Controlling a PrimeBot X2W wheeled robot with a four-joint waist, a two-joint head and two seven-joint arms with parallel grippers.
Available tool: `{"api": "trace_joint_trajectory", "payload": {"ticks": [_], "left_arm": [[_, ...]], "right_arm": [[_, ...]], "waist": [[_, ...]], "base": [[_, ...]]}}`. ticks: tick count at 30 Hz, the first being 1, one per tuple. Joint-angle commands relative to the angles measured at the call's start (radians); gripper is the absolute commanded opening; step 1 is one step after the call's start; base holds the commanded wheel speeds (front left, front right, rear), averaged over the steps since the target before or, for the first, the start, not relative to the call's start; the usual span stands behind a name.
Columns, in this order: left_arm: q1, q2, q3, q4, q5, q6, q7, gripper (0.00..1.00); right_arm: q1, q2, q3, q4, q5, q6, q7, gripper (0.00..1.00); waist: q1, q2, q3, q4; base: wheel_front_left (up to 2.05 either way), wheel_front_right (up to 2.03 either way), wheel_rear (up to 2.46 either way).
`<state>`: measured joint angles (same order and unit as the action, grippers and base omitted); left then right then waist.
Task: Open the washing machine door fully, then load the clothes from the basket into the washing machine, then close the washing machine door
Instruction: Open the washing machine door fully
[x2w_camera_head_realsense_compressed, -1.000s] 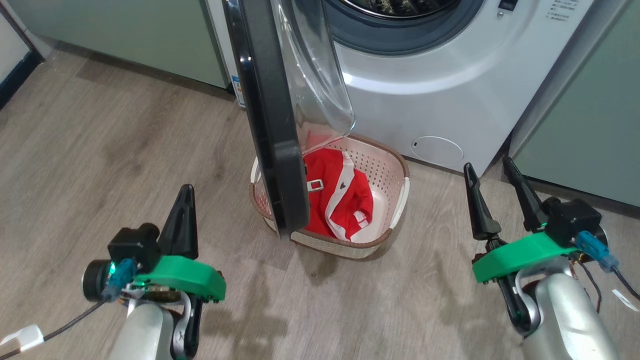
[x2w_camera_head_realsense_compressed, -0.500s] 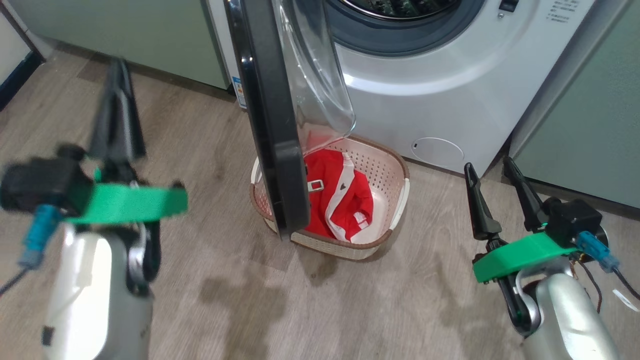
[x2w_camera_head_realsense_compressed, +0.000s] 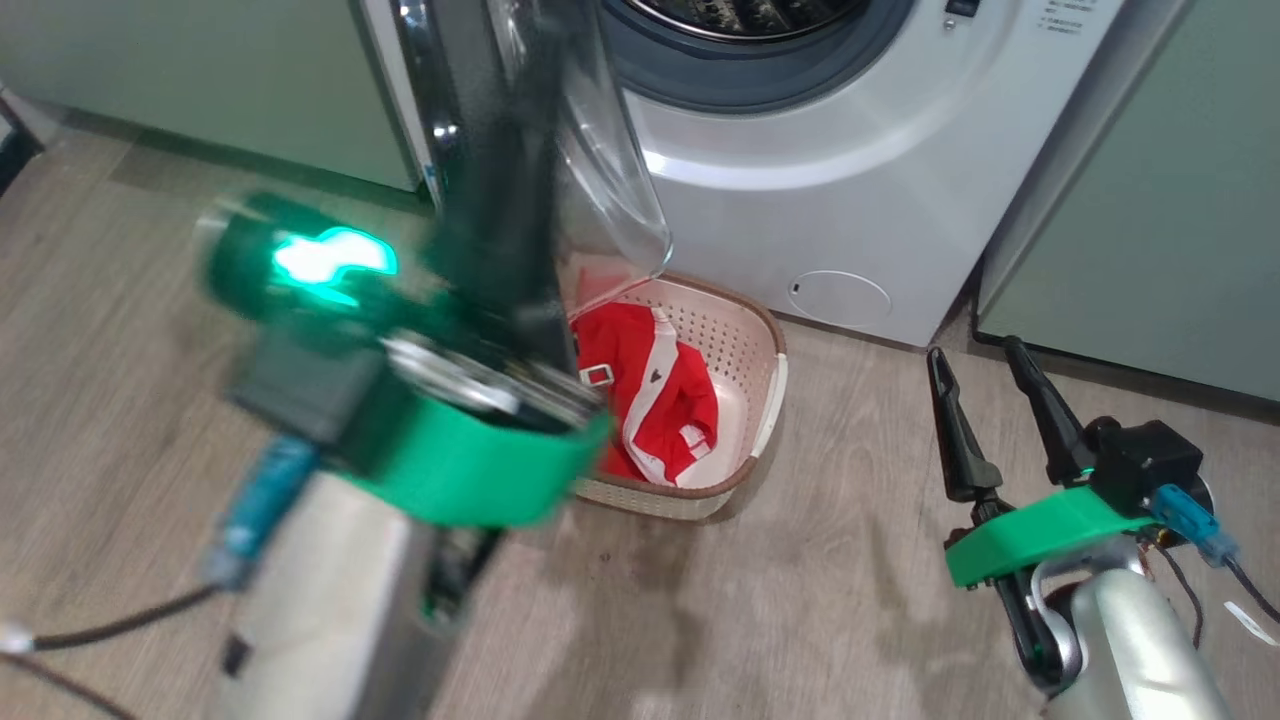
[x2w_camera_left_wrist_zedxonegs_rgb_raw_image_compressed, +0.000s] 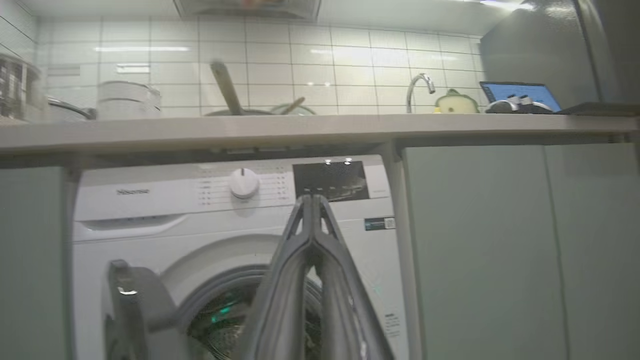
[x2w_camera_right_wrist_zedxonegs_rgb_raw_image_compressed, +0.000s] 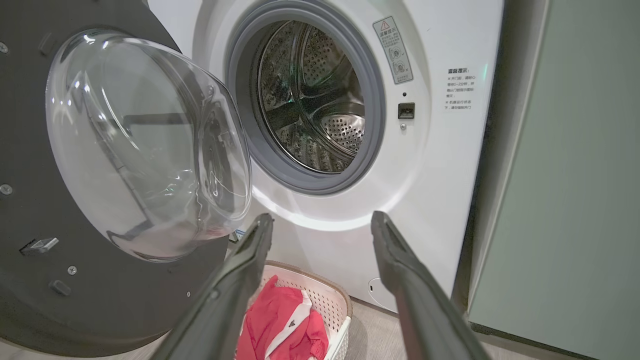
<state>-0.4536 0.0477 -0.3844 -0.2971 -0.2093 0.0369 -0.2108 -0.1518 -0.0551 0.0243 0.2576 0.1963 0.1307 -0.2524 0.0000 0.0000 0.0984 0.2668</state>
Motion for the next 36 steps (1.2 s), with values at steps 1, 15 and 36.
{"api": "trace_joint_trajectory", "payload": {"ticks": [1,15,36], "left_arm": [[-0.019,0.006,-0.018,-0.031,-0.021,-0.005,0.022,0.0],[0.12,0.003,-0.339,0.098,-0.173,-0.011,0.136,0.0],[0.184,0.08,-0.226,0.24,-0.21,0.082,0.144,0.0]], "right_arm": [[-0.023,0.005,0.025,-0.038,0.006,0.0,-0.009,1.0],[-0.027,0.005,0.01,-0.041,0.007,0.0,-0.009,1.0],[-0.027,0.005,0.006,-0.03,0.019,0.0,-0.009,1.0]], "waist": [[0.0,0.0,0.002,-0.008],[0.0,0.0,0.034,-0.003],[0.0,0.0,0.034,0.0]], "base": [[0.0,0.0,0.0],[0.0,0.0,0.0],[0.0,0.0,0.0]]}}
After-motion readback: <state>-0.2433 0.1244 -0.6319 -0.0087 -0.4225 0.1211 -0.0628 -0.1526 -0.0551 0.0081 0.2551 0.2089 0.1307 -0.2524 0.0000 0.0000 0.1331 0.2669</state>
